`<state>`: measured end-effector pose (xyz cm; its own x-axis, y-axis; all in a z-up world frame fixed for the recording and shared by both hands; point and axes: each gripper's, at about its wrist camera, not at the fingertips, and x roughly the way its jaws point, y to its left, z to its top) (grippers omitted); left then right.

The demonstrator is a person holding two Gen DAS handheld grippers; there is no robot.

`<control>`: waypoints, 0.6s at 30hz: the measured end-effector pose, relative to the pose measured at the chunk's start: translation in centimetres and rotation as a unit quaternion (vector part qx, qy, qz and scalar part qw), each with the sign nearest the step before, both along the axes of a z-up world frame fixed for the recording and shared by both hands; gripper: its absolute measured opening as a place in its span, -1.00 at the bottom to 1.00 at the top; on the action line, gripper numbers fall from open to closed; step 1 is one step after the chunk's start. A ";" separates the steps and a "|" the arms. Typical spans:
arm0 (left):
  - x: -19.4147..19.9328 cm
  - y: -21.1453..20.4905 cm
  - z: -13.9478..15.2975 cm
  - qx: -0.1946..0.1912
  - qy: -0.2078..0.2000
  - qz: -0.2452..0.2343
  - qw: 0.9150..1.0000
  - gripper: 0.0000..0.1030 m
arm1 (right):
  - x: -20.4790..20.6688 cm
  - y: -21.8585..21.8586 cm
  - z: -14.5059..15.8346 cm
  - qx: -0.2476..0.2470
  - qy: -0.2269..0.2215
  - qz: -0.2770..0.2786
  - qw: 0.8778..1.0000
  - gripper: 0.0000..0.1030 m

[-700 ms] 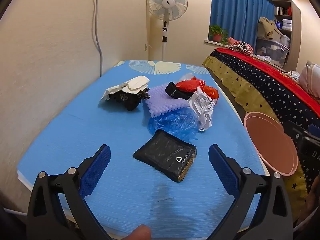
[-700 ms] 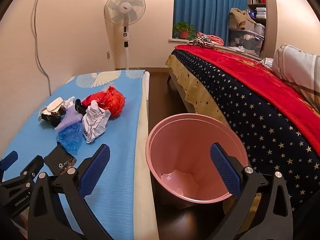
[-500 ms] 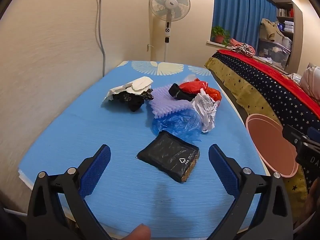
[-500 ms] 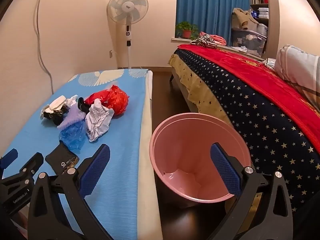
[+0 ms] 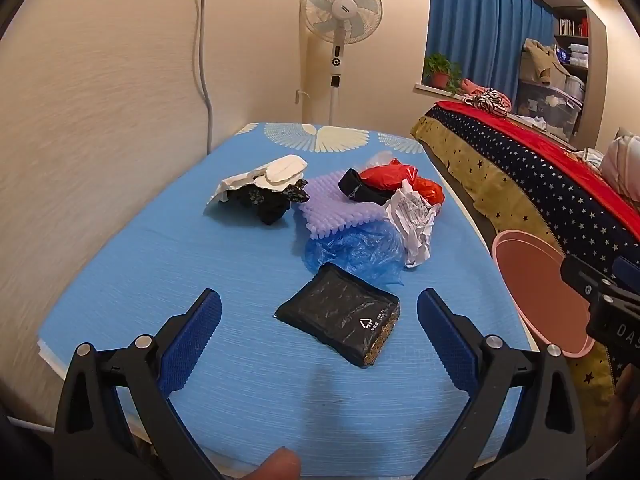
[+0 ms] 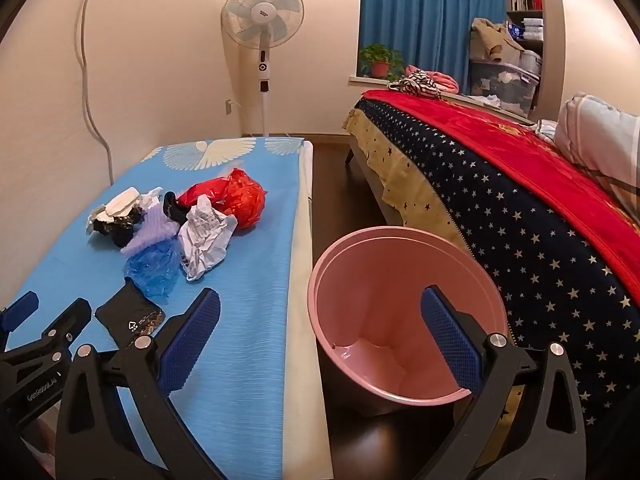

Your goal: Collect trash

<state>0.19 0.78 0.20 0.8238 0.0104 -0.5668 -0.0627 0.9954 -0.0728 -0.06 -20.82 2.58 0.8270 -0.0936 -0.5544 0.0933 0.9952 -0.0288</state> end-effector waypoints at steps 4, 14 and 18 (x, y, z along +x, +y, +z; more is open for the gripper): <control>0.0 0.0 0.0 0.000 -0.001 0.000 1.000 0.85 | 0.0 0.1 0.0 -0.001 -0.001 0.001 1.000 0.90; -0.1 0.1 0.0 0.000 -0.001 0.000 1.000 0.85 | 0.0 0.3 0.1 -0.001 -0.003 0.003 1.000 0.90; -0.1 0.1 0.0 0.000 -0.001 0.000 1.000 0.85 | 0.0 0.3 0.1 -0.002 -0.003 0.004 1.000 0.90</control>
